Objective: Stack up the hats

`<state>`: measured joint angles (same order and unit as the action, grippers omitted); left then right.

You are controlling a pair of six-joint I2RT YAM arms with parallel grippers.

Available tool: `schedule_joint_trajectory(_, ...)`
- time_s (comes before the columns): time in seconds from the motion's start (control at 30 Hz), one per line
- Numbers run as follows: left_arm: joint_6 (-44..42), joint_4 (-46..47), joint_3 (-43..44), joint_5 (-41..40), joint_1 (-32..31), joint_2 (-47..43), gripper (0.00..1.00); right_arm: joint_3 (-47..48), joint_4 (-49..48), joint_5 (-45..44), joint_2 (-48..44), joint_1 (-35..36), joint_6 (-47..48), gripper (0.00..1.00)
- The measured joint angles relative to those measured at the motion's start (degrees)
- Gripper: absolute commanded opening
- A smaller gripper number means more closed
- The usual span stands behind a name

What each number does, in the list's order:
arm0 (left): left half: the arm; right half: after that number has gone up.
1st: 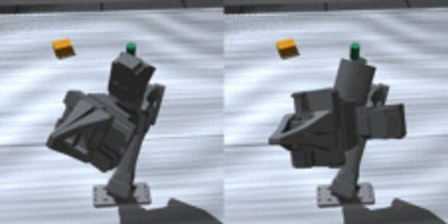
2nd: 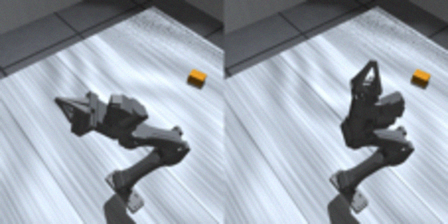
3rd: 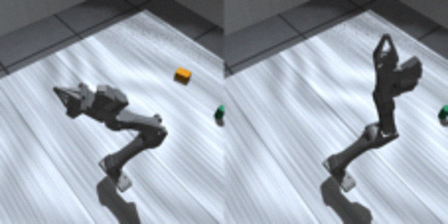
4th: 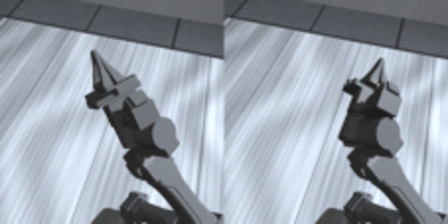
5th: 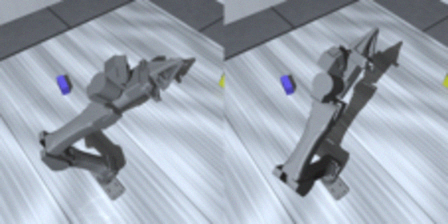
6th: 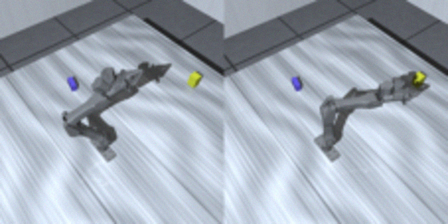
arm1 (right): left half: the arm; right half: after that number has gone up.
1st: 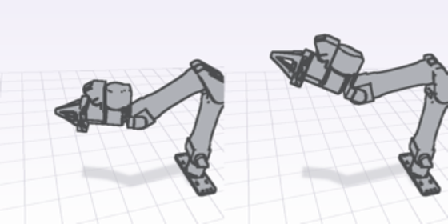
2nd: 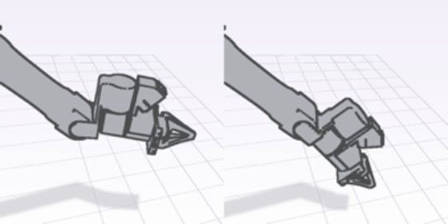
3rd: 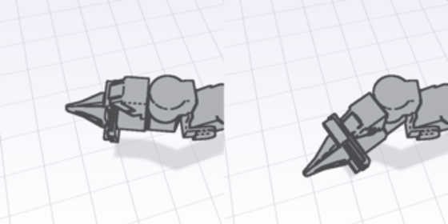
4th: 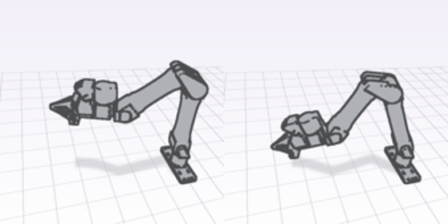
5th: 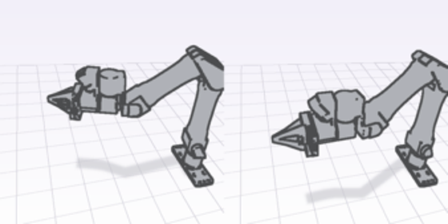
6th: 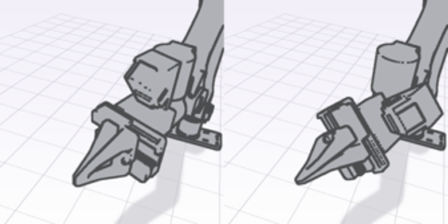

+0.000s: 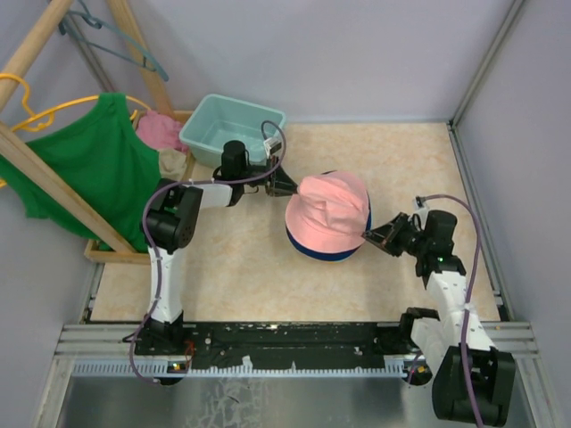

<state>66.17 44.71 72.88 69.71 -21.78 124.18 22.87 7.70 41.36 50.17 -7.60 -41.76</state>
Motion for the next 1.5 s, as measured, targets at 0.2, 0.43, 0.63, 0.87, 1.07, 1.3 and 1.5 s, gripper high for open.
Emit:
schedule_joint_trajectory(0.2, 0.04, -1.27, 3.65, 0.33, 0.87, 2.10, 0.28, 0.00, 4.33, -1.92, -3.87, 2.21, 0.15, 0.06)
schedule_joint_trajectory(0.43, 1.49, -1.14, -2.25, -1.86, 1.01, -2.84, 0.42, 0.13, 7.96, -3.98, -4.24, 2.25, 0.28, 0.19)
schedule_joint_trajectory(0.63, 1.55, -3.41, -3.63, -6.23, 2.43, -8.90, 0.47, 0.20, 11.89, -6.51, -3.76, 2.25, 0.68, 0.34)
schedule_joint_trajectory(0.87, 1.27, -6.91, -3.63, -10.84, 4.35, -13.97, 0.50, 1.88, 13.97, -9.31, -3.93, 2.21, 0.74, 0.40)
schedule_joint_trajectory(1.07, 1.46, -10.03, -5.22, -13.79, 4.63, -19.71, 0.54, 4.98, 14.75, -11.74, -2.16, 1.07, 1.42, 0.41)
schedule_joint_trajectory(1.3, -0.28, -20.13, -16.02, -18.95, 4.50, -36.57, 0.58, 10.49, 14.08, -13.31, 4.59, -4.20, 2.14, 0.55)
schedule_joint_trajectory(1.5, 1.79, -26.34, -29.44, -26.62, 1.46, -50.95, 0.64, 13.22, 11.34, -12.81, 9.84, -6.62, 0.98, 0.57)
